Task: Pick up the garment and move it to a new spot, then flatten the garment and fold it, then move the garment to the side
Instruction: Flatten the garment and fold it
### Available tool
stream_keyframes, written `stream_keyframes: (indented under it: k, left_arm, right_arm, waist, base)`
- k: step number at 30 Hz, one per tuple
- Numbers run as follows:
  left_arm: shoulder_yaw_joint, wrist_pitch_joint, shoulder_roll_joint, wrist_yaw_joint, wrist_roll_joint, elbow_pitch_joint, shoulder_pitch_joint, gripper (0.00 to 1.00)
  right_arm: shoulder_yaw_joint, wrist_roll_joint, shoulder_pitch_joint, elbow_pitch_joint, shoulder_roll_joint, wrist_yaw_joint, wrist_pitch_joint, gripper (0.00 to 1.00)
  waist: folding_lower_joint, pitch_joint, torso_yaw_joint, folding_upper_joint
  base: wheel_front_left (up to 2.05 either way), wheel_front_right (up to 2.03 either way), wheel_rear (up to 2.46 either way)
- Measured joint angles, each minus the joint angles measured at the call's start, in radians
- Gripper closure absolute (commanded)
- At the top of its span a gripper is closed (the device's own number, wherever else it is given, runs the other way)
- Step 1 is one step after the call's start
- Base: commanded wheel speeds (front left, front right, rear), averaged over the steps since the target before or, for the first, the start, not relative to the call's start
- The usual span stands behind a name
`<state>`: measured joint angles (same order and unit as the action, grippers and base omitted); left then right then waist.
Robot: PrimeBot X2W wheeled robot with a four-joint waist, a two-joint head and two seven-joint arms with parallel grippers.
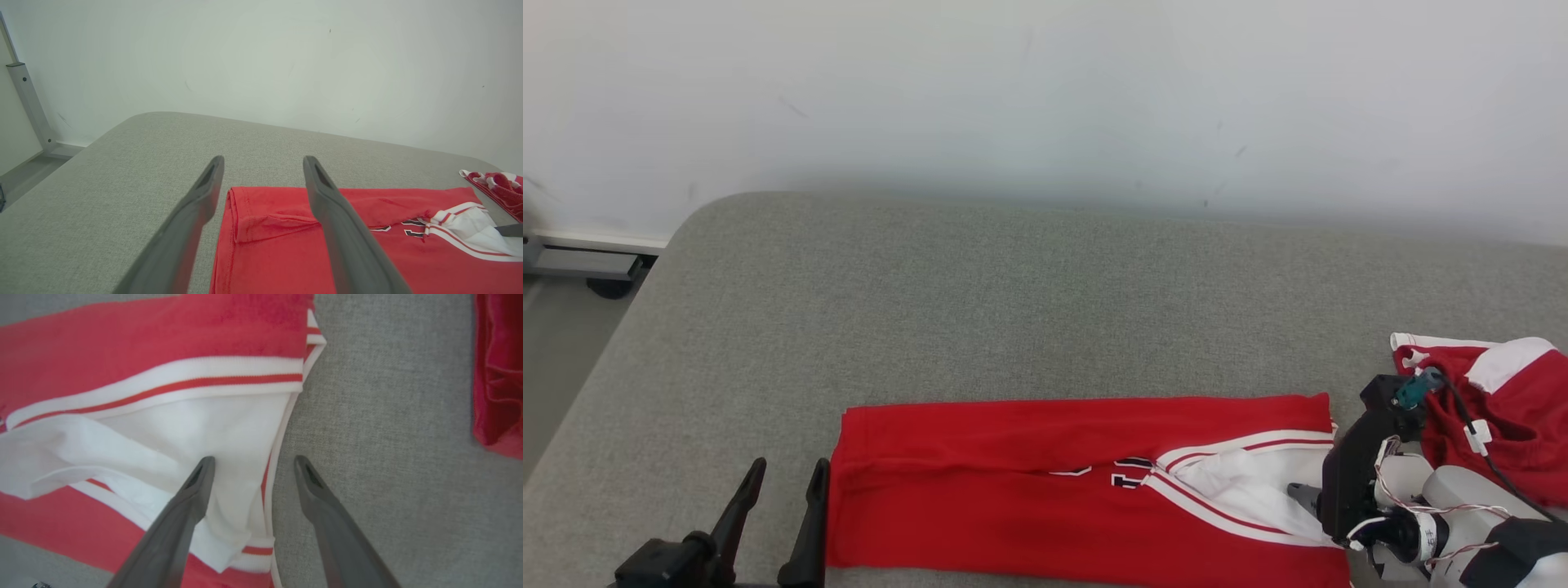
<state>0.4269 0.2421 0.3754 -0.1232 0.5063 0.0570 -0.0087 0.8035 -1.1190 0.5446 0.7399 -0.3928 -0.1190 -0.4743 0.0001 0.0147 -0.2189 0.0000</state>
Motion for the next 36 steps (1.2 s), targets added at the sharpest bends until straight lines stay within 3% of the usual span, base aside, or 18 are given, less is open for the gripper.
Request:
stream_keyframes:
  k: [9, 10, 11, 20, 29, 36]
  left_arm:
    - [-0.02, -0.018, -0.028, 0.0, -0.021, -0.007, -0.001, 0.0]
    - [-0.024, -0.021, -0.028, 0.0, -0.03, -0.006, -0.001, 0.0]
    - [-0.027, -0.022, -0.028, 0.0, -0.036, -0.006, -0.001, 0.0]
    - [-0.062, -0.031, -0.035, -0.001, -0.045, -0.006, 0.005, 0.0]
    - [-0.086, -0.039, -0.05, -0.001, -0.054, -0.01, 0.034, 0.0]
    - [-0.086, -0.048, -0.063, -0.001, -0.057, -0.01, 0.042, 0.0]
  right_arm:
    - [0.022, 0.012, 0.064, 0.095, 0.023, -0.004, -0.078, 0.02]
    - [0.023, 0.012, 0.064, 0.097, 0.025, -0.004, -0.082, 0.71]
    - [0.023, 0.012, 0.065, 0.099, 0.026, -0.004, -0.086, 1.0]
    - [0.022, 0.011, 0.096, 0.127, 0.044, 0.007, -0.095, 1.0]
    - [0.018, 0.03, 0.122, 0.151, -0.047, 0.051, -0.072, 1.0]
    - [-0.019, -0.016, 0.121, 0.103, -0.027, 0.111, -0.062, 1.0]
  waist:
    - [0.0, -0.023, -0.021, 0.0]
    - [-0.0001, -0.024, -0.022, 0.0]
    - [-0.0001, -0.024, -0.023, 0.0]
    - [0.0, -0.028, -0.012, 0.0]
    - [0.0, -0.02, 0.024, 0.0]
    - [0.0, -0.012, 0.058, 0.0]
  base:
    - [0.0, 0.0, 0.0]
    - [0.0, 0.0, 0.0]
    - [0.0, 0.0, 0.0]
    - [0.0, 0.0, 0.0]
    - [0.0, 0.0, 0.0]
    - [0.0, 0.0, 0.0]
